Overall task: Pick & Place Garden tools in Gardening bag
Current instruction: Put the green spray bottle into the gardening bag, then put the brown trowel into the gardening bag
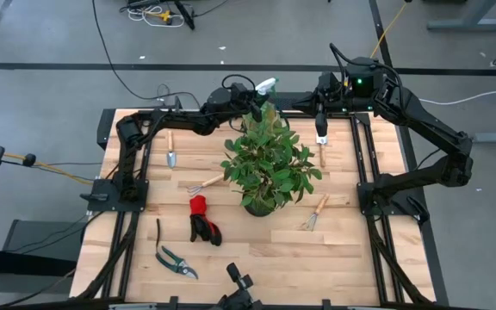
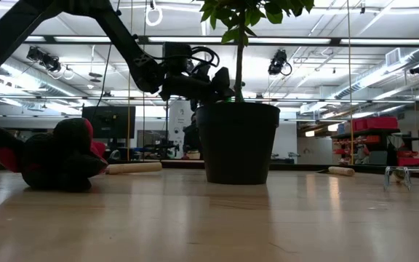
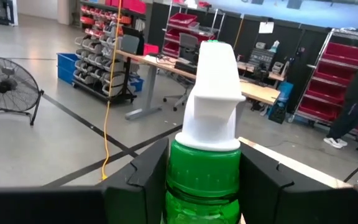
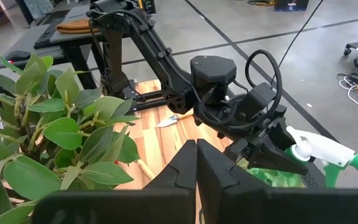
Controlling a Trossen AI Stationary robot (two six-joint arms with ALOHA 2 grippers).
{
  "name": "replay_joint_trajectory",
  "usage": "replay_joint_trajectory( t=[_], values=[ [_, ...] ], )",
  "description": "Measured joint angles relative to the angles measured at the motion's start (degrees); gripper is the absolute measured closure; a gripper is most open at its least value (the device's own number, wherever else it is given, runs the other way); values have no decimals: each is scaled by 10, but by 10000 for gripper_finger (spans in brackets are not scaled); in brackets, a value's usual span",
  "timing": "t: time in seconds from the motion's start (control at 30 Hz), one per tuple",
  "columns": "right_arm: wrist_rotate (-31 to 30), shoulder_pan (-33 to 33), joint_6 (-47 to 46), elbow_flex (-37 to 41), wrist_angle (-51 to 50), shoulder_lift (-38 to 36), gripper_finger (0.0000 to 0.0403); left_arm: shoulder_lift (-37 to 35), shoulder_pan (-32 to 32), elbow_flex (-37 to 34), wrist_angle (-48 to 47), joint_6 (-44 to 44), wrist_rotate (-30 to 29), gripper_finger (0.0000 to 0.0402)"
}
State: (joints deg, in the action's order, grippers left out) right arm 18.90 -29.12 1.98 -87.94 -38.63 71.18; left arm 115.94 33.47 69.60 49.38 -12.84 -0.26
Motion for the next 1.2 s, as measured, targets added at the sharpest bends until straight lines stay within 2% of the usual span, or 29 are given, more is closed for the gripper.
replay_joint_trajectory(
  t=[0.27,0.47,0.77,0.93,1.03,1.2],
  values=[
    [0,0,0,0,0,0,394,0,-3,0,2,-15,19,224],
    [0,0,4,0,0,0,394,0,-10,0,2,-15,-4,208],
    [0,0,2,0,0,0,394,0,-9,0,2,-14,-10,207],
    [0,0,4,0,0,0,394,0,-9,0,29,26,50,207],
    [0,0,4,0,0,0,394,-3,-9,0,39,18,84,207],
    [0,0,4,0,0,0,394,-24,-1,0,15,20,85,207]
  ],
)
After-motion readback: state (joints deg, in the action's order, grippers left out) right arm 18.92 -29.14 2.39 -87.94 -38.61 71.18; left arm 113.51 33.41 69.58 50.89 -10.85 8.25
